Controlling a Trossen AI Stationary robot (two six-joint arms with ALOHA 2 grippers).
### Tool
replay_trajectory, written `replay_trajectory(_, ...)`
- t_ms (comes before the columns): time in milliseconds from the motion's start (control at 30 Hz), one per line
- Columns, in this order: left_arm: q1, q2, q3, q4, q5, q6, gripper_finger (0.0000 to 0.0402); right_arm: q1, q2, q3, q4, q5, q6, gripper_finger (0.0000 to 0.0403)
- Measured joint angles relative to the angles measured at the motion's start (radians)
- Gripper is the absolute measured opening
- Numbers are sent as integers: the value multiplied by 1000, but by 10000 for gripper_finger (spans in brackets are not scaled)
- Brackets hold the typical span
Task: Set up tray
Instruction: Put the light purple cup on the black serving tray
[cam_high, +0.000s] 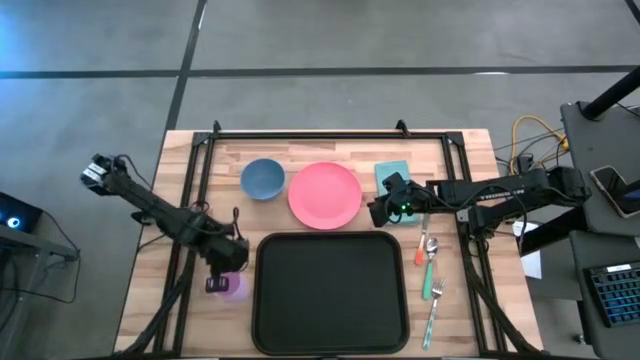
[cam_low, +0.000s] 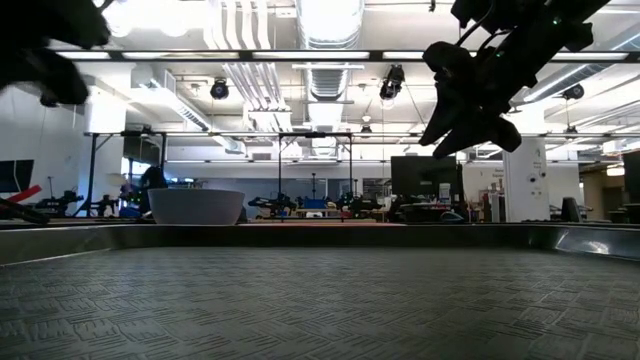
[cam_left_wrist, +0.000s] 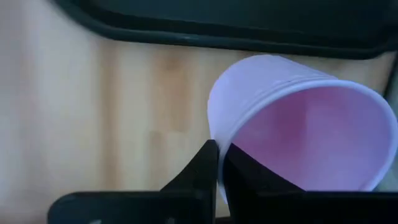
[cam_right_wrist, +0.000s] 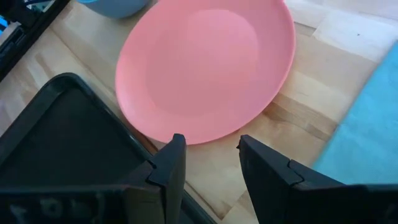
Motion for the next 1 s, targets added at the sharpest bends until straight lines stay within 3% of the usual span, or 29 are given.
replay_trajectory(267, 254, 54, 167, -88, -174, 393, 1, 0, 0, 13, 2, 0, 0, 139)
replay_trajectory(500, 379, 294, 327, -85, -188, 732, 0, 0, 0, 13, 0, 0, 5, 139)
replay_trajectory(667, 397, 428, 400, -81, -173, 797, 0, 0, 0, 13, 0, -1, 19, 139)
replay_trajectory(800, 415, 428, 405, -59, -81, 804, 0, 0, 0, 13, 0, 0, 29, 139)
replay_trajectory(1000, 414, 428, 366, -50, -66, 761, 0, -23, 0, 13, 0, 20, 14, 139)
